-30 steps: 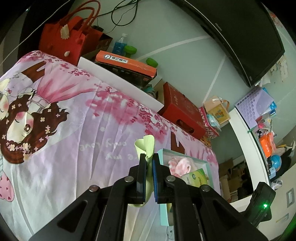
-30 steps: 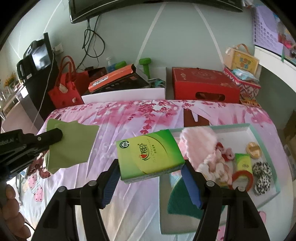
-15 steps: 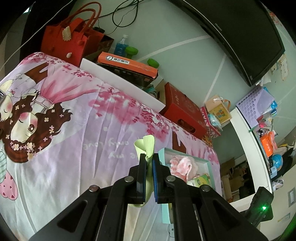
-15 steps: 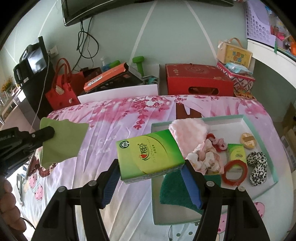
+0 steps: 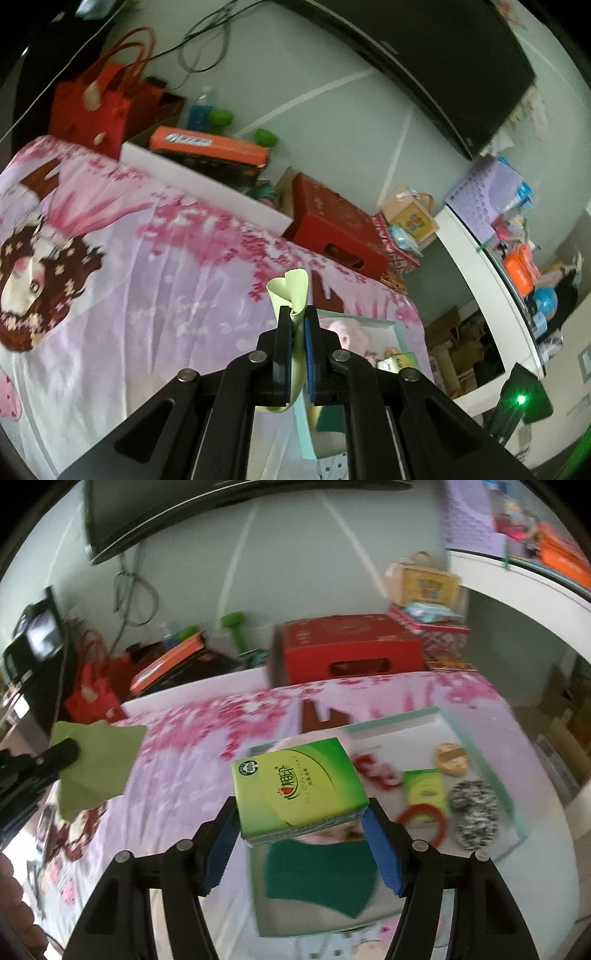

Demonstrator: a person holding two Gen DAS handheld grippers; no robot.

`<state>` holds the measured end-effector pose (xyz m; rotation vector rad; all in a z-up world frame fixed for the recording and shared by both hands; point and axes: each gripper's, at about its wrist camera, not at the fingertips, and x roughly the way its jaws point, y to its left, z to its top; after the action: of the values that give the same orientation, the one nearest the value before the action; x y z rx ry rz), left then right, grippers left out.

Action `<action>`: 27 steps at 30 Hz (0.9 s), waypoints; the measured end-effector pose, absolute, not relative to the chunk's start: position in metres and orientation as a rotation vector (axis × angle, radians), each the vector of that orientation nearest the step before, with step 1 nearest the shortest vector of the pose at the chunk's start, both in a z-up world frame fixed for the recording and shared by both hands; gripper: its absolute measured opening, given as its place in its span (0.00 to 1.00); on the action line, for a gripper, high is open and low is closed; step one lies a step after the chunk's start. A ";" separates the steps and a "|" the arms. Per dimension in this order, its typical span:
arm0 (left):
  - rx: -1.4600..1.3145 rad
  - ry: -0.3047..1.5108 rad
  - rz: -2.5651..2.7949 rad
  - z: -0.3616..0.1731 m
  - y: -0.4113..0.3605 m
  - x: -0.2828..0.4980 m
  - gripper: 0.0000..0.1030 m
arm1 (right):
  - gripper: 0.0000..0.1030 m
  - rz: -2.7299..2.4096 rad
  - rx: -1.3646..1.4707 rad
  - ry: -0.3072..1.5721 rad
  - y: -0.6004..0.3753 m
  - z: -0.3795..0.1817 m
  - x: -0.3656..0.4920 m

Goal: Organize soft objects
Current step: 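Lift the lime cloth and tissue pack and carry them over the tray, then lower the tissue pack and lime cloth into the tray and open both tools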

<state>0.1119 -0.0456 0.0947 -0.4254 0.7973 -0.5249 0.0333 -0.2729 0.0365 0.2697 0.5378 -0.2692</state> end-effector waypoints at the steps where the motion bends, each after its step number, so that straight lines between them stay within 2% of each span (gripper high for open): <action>1: -0.418 0.792 -0.535 0.096 -0.050 0.111 0.06 | 0.67 -0.296 0.282 0.535 -0.282 0.036 0.030; 15: -0.316 0.791 -0.781 0.097 -0.133 0.100 0.06 | 0.67 -0.451 0.439 0.530 -0.359 0.022 0.003; 27: -0.278 0.819 -0.911 0.077 -0.189 0.097 0.06 | 0.67 -0.458 0.481 0.571 -0.379 0.005 0.015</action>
<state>0.0965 -0.1892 0.0772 -0.2784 0.8193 -0.9109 0.0146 -0.3793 0.0048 0.4809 0.5709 -0.4581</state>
